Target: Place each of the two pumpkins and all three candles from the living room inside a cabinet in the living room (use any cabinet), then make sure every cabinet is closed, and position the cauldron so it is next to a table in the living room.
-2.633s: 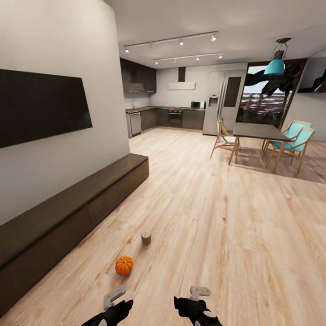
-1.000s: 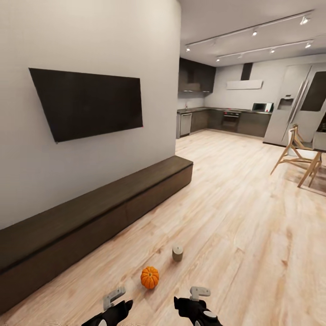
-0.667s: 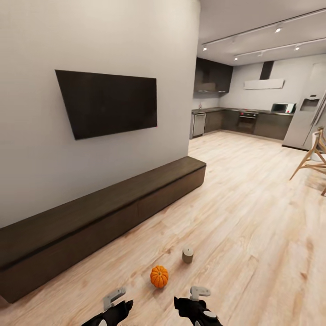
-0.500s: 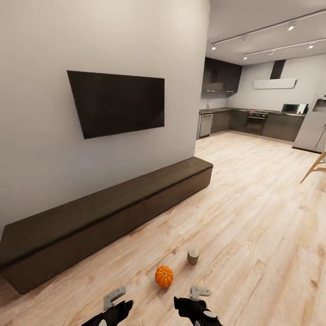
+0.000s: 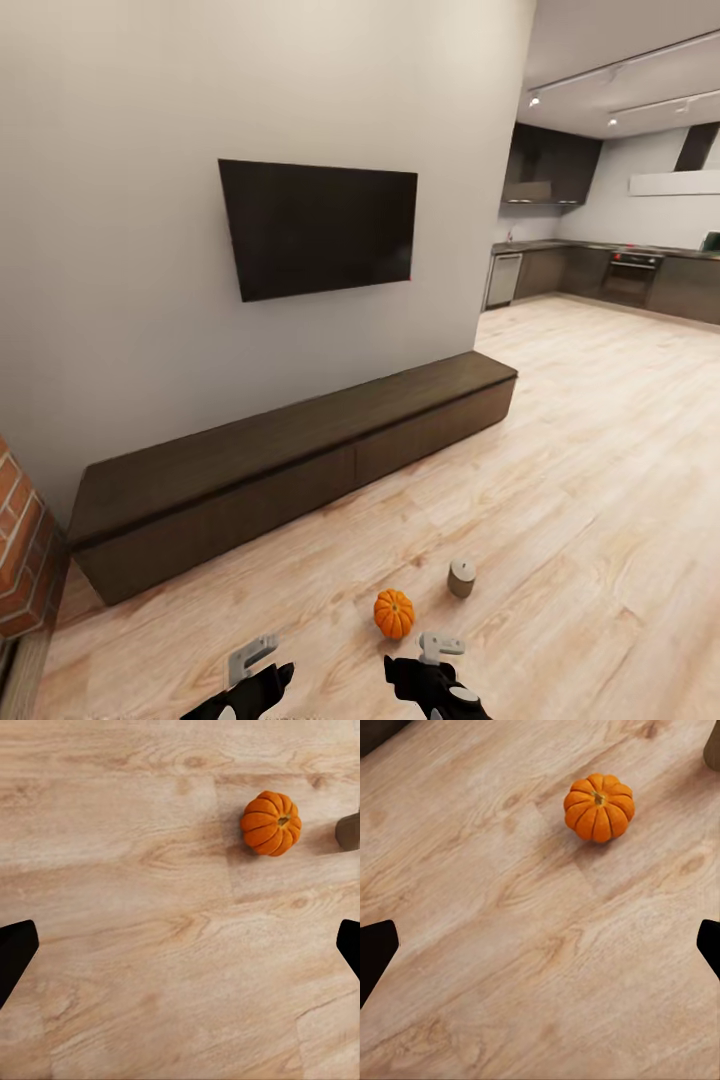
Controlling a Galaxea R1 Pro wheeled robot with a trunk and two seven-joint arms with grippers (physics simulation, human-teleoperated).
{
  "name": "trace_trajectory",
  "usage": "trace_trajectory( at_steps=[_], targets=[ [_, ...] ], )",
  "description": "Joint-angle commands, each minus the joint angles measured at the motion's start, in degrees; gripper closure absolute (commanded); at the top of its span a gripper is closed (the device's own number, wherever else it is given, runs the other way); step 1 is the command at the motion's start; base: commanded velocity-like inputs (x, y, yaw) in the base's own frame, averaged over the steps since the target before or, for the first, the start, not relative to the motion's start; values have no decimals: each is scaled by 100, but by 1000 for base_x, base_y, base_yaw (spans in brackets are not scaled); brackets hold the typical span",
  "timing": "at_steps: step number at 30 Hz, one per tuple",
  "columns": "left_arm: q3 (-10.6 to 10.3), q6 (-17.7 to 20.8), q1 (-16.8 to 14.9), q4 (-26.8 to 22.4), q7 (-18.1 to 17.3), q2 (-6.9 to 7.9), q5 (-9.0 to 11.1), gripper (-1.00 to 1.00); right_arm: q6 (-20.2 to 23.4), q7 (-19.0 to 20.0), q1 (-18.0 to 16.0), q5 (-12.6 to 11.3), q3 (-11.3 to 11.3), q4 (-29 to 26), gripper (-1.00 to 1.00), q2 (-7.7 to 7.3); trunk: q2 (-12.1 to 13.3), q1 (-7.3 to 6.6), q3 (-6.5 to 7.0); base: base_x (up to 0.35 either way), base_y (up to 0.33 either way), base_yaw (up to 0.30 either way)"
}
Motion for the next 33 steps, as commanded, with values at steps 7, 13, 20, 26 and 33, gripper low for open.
trace_trajectory(
  at_steps=[7,13,20,26,33],
  targets=[
    [13,34,-1,-8,-7,-2,44,-100,20,-30,-2,-32,21,-9,-100,0,-3,0,-6,0,0,289],
    [14,32,-1,-8,-4,-2,44,-100,20,-30,-2,-32,21,-9,-100,0,-3,0,-6,0,0,289],
    [14,32,-1,-8,-3,-2,44,-100,20,-30,-2,-32,21,-9,-100,0,-3,0,-6,5,0,289],
    [14,30,-1,-8,-1,-2,44,-100,20,-30,-2,-32,21,-9,-100,0,-3,0,-6,111,-15,289],
    [13,29,-1,-8,-1,-2,44,-100,20,-30,-1,-32,21,-9,-100,0,-3,0,-6,147,-21,289]
  ],
)
